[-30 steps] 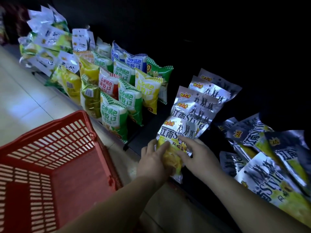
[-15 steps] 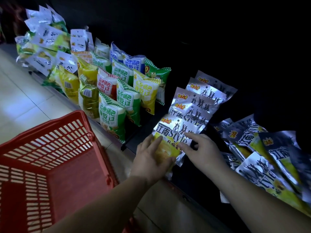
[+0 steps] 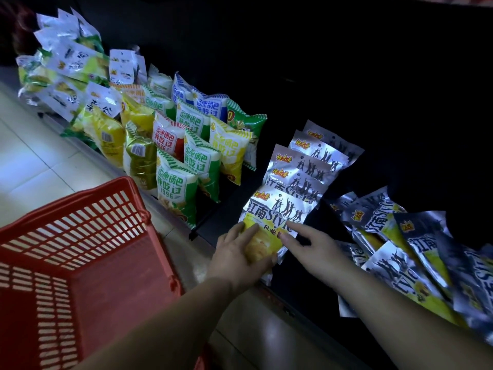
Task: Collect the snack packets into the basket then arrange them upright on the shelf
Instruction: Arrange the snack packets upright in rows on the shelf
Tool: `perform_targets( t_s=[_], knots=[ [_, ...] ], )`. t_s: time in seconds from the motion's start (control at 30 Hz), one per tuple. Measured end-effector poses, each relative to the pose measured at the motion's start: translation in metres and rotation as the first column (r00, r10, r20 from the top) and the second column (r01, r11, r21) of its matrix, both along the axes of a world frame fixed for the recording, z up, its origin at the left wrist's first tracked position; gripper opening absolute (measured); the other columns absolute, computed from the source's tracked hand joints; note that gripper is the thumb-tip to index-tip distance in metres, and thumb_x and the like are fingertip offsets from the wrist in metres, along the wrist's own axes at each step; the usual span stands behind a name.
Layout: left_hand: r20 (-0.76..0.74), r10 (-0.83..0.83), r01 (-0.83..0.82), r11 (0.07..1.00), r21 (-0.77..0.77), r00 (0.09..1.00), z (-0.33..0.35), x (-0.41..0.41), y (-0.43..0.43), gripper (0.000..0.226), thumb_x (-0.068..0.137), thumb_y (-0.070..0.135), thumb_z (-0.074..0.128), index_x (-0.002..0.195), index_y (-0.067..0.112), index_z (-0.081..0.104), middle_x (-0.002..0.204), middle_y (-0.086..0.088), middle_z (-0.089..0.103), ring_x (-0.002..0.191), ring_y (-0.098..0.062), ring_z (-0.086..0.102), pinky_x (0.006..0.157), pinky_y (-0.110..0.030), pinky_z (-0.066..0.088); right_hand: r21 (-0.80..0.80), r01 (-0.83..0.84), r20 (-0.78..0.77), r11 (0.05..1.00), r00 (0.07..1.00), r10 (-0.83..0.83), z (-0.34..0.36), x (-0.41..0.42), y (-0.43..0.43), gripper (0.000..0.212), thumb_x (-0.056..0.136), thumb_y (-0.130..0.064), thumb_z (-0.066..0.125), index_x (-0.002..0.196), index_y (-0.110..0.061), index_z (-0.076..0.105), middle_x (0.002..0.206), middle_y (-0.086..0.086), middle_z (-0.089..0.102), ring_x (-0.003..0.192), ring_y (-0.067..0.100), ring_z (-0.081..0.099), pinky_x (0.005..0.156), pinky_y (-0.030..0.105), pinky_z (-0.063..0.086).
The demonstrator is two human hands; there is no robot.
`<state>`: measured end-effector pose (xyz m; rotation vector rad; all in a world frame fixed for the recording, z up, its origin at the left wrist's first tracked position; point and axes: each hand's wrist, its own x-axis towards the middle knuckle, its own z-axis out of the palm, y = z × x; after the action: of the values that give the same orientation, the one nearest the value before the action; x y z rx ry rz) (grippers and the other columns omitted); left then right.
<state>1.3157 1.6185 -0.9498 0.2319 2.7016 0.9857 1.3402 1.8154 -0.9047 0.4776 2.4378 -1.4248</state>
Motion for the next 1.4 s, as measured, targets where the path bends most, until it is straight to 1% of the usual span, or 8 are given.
perform_targets(
  t_s=[0.13, 0.3, 0.57, 0.7, 0.87, 1.0, 1.23, 1.4],
  knots=[
    [-0.034, -0.015, 0.013, 0.999, -0.050, 0.999, -0.008, 0.003, -0.001, 0.084, 0.074, 0.073, 0.069, 0.149, 0.050, 0.038, 0.160, 0.013, 0.028, 0.144, -0.019, 0.026, 0.117, -0.039, 0.033, 0.093, 0.016, -0.025, 0.996, 1.000, -0.014, -0.015, -0.005, -0.002, 0.050, 0.091, -0.061, 0.061, 0.138, -0.046, 0.056, 0.140, -0.006, 0.052, 0.122, 0.015, 0.053, 0.101, 0.036, 0.044],
    [-0.053, -0.035, 0.030, 0.996, -0.086, 0.998, -0.014, -0.001, 0.002, 0.084, 0.074, 0.046, 0.076, 0.148, 0.052, 0.036, 0.160, 0.013, 0.026, 0.142, -0.020, 0.027, 0.113, -0.038, 0.037, 0.225, 0.033, -0.049, 0.974, 0.999, -0.023, -0.016, -0.012, 0.000, 0.048, 0.092, -0.061, 0.059, 0.135, -0.041, 0.060, 0.115, -0.008, 0.049, 0.099, 0.013, 0.056, 0.092, 0.040, 0.050],
    [-0.133, -0.036, 0.017, 0.990, -0.142, 0.990, -0.002, -0.002, 0.007, 0.072, 0.079, 0.051, 0.071, 0.146, 0.047, 0.046, 0.164, 0.003, 0.024, 0.142, -0.028, 0.033, 0.113, -0.041, 0.038, 0.253, 0.015, -0.035, 0.967, 0.999, -0.006, 0.007, -0.011, 0.007, 0.046, 0.093, -0.057, 0.060, 0.135, -0.038, 0.059, 0.124, -0.004, 0.053, 0.099, 0.014, 0.055, 0.087, 0.037, 0.048],
    [-0.110, 0.058, -0.057, 0.998, 0.012, 0.992, 0.029, -0.004, 0.023, 0.070, 0.082, 0.042, 0.074, 0.146, 0.044, 0.047, 0.164, 0.004, 0.023, 0.144, -0.023, 0.036, 0.110, -0.036, 0.042, 0.174, 0.038, -0.040, 0.984, 0.999, -0.031, 0.042, -0.008, 0.015, 0.033, 0.097, -0.047, 0.061, 0.125, -0.031, 0.066, 0.114, -0.007, 0.062, 0.095, 0.013, 0.059, 0.081, 0.032, 0.045],
    [0.062, 0.049, -0.064, 0.956, 0.285, 0.997, 0.072, 0.011, 0.063, 0.077, 0.080, 0.039, 0.077, 0.146, 0.055, 0.040, 0.154, 0.005, 0.040, 0.128, -0.011, 0.054, 0.101, -0.030, 0.050, 0.211, 0.032, -0.033, 0.977, 0.999, -0.025, 0.099, 0.012, 0.027, 0.017, 0.097, -0.040, 0.063, 0.100, -0.025, 0.072, 0.094, -0.006, 0.068, 0.086, 0.015, 0.064, 0.084, 0.042, 0.056],
    [0.170, -0.023, -0.043, 0.926, 0.376, 0.985, 0.114, 0.042, 0.087, 0.079, 0.085, 0.039, 0.077, 0.151, 0.047, 0.036, 0.144, 0.006, 0.052, 0.127, -0.012, 0.056, 0.100, -0.028, 0.050, 0.232, 0.016, -0.023, 0.973, 1.000, -0.011, 0.130, 0.051, 0.051, 0.021, 0.095, -0.040, 0.065, 0.111, -0.027, 0.071, 0.097, -0.013, 0.067, 0.089, 0.008, 0.064, 0.083, 0.031, 0.053],
    [0.222, -0.155, 0.046, 0.901, 0.431, 0.963, 0.139, 0.106, 0.120, 0.070, 0.091, 0.029, 0.075, 0.151, 0.030, 0.041, 0.119, 0.012, 0.059, 0.111, -0.009, 0.057, 0.090, -0.025, 0.044, 0.122, 0.315, -0.065, 0.941, 0.949, -0.310, 0.137, 0.168, 0.102, 0.029, 0.093, -0.040, 0.067, 0.118, -0.027, 0.067, 0.086, -0.009, 0.065, 0.071, 0.009, 0.061, 0.065, 0.024, 0.045],
    [0.327, -0.246, 0.127, 0.930, 0.345, 0.912, 0.101, 0.155, 0.161, 0.080, 0.076, 0.052, 0.079, 0.147, 0.042, 0.046, 0.148, 0.005, 0.046, 0.136, -0.019, 0.049, 0.111, -0.037, 0.045, 0.154, 0.428, 0.005, 0.891, 0.901, -0.433, 0.096, 0.250, 0.140, 0.041, 0.094, -0.053, 0.059, 0.132, -0.036, 0.063, 0.127, -0.005, 0.064, 0.114, 0.013, 0.061, 0.088, 0.026, 0.046]
  ],
)
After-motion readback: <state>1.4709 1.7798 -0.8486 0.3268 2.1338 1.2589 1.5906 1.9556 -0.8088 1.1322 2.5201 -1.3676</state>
